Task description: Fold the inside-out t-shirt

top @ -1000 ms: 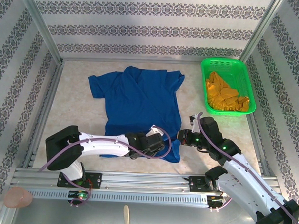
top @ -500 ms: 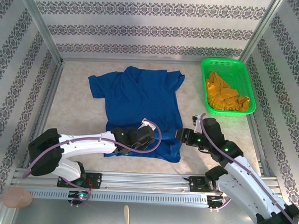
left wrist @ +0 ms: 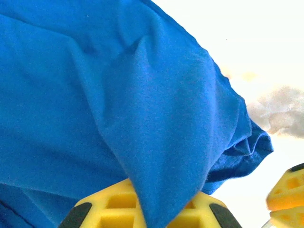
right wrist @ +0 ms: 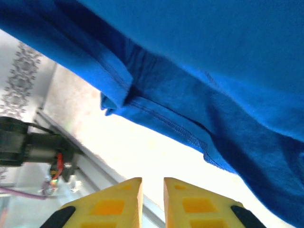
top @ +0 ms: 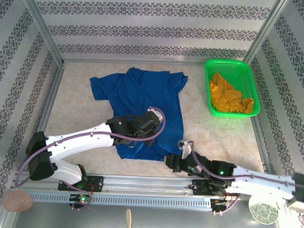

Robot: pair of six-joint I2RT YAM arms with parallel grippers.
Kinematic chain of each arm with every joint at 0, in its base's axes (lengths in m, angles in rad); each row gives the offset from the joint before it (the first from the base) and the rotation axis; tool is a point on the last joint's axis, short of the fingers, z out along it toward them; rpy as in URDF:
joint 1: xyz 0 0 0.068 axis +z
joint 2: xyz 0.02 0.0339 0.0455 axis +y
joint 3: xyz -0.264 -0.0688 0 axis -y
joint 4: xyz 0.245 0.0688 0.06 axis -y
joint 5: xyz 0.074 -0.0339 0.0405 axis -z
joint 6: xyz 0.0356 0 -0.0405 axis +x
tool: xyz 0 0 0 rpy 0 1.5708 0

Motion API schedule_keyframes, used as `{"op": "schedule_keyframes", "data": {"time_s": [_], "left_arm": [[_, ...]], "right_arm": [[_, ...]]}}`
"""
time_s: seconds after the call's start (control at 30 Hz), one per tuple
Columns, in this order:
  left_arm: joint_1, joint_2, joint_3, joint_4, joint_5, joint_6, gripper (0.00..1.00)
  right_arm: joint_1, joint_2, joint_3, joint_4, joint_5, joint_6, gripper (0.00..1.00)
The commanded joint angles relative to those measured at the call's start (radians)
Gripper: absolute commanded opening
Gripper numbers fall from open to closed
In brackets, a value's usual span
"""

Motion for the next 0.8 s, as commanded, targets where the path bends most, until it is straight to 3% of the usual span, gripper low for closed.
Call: {"op": "schedule_keyframes", "data": {"time_s": [0.0, 0.13, 0.3, 0.5, 0.63, 0.77], "left_arm": [[0.012, -0.032, 0.06, -0.098, 0.015, 0.02, 0.0], [0.011, -0.043, 0.117, -0.134, 0.033, 0.009, 0.0], [0.011, -0.055, 0.193, -0.181, 0.064, -0.003, 0.0], [0.012, -0.054, 0.257, -0.232, 0.082, 0.009, 0.0], [0.011, -0.071, 0.275, -0.274, 0.094, 0.015, 0.0], [0.012, -0.092, 0.283, -0.295, 0.094, 0.027, 0.0]], "right_arm": [[0.059, 0.23, 0.054, 0.307, 0.268, 0.007, 0.13], [0.053, 0.536, 0.157, 0.517, 0.33, -0.03, 0.0], [0.046, 0.796, 0.224, 0.747, 0.435, -0.085, 0.0], [-0.006, 1.062, 0.286, 0.989, 0.376, -0.141, 0.0], [-0.135, 1.146, 0.194, 1.197, 0.266, -0.076, 0.0], [-0.235, 1.1, 0.132, 1.208, 0.211, -0.074, 0.0]]}}
